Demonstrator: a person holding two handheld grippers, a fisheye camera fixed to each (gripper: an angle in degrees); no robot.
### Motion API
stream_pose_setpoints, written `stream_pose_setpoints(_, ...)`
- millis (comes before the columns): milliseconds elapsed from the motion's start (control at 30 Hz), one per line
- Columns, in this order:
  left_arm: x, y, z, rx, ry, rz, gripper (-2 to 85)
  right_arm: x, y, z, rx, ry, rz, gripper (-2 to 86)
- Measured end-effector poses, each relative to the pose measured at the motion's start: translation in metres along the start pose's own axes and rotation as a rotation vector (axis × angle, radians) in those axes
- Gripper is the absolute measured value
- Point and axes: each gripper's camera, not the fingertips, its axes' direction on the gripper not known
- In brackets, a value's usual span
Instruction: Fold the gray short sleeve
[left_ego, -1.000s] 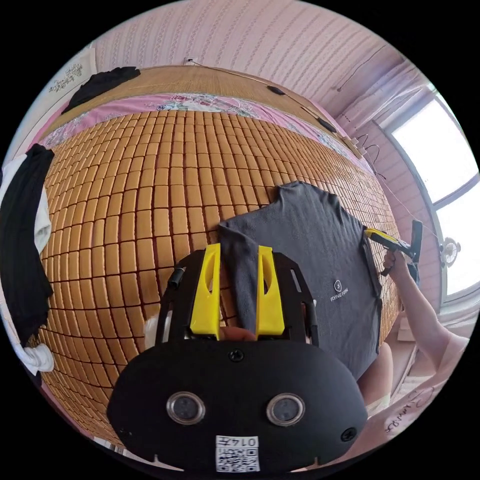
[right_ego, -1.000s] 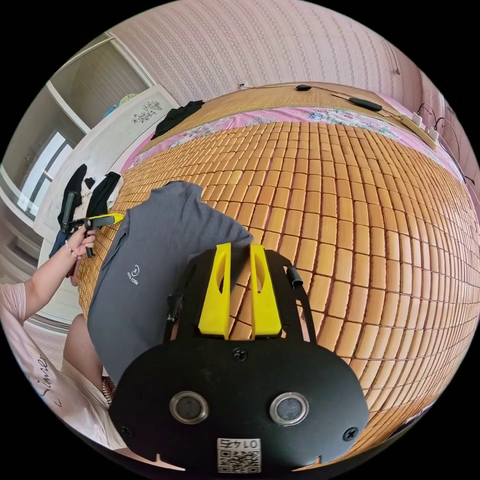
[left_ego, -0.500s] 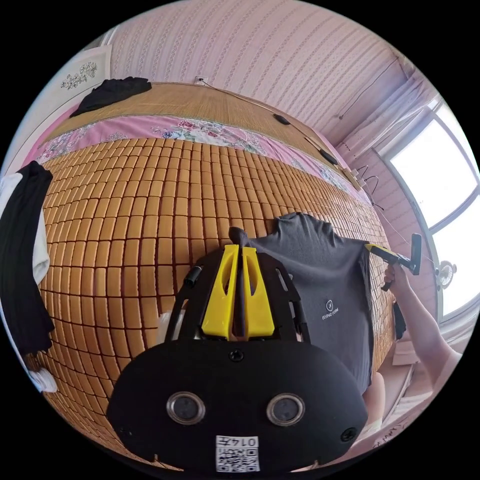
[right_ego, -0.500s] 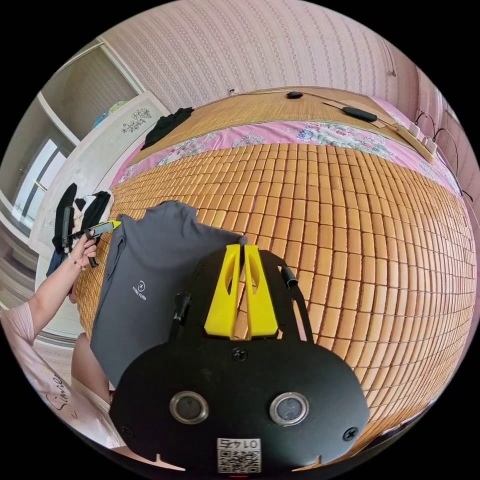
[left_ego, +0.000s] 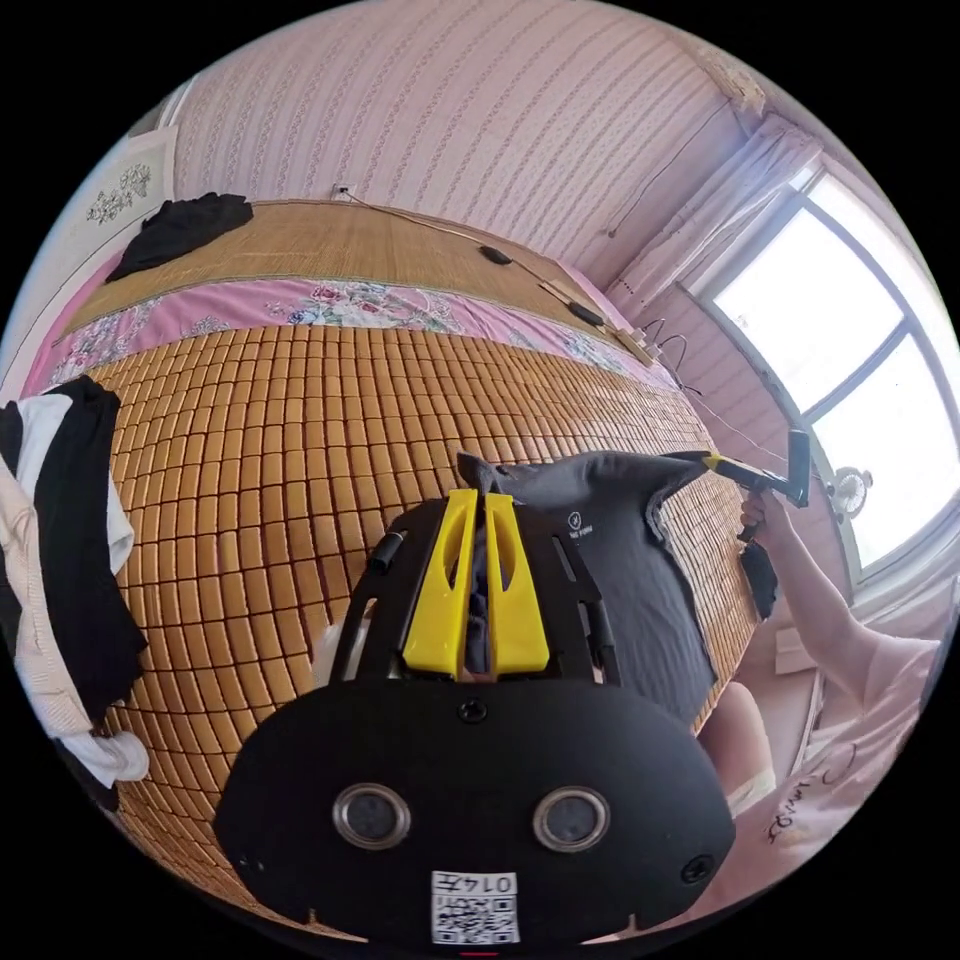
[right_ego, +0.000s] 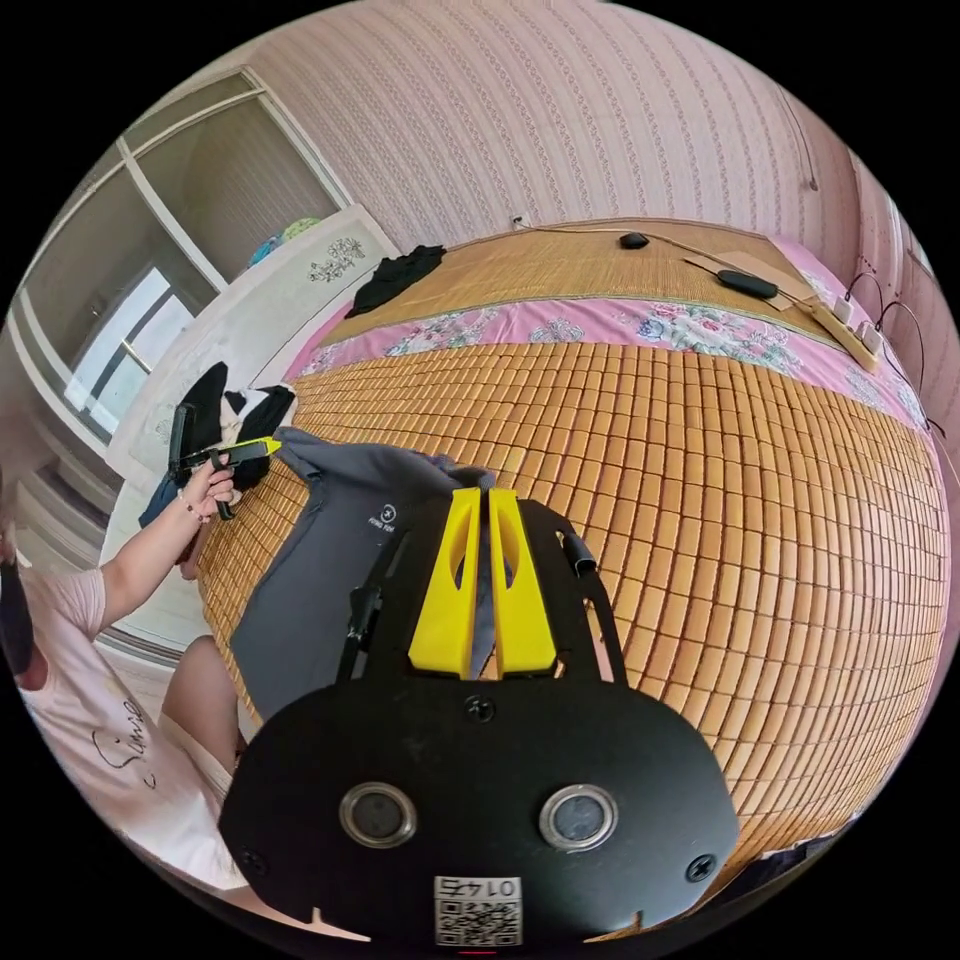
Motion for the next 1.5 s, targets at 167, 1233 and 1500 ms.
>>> stream_pose_setpoints(167, 0.030, 0.096, -0.043, -0.087, 0.080, 0.016, -0.6, -0.037, 0.100, -0.044, -0.053, -0.078, 0.042, 0.7)
stream_pose_setpoints(1233, 0.094, 0.213, -0.090, -0.212, -0.183, -0.017, 0.6, -0.121, 0.173, -0.042, -0.197, 0.189, 0.101, 5.0)
stream_pose_setpoints(1500, 0.181, 0.155, 0.028, -0.275, -0.093, 0.085, 6.7, -0.204, 0.096, 0.073, -0.286, 0.043, -0.132, 7.5)
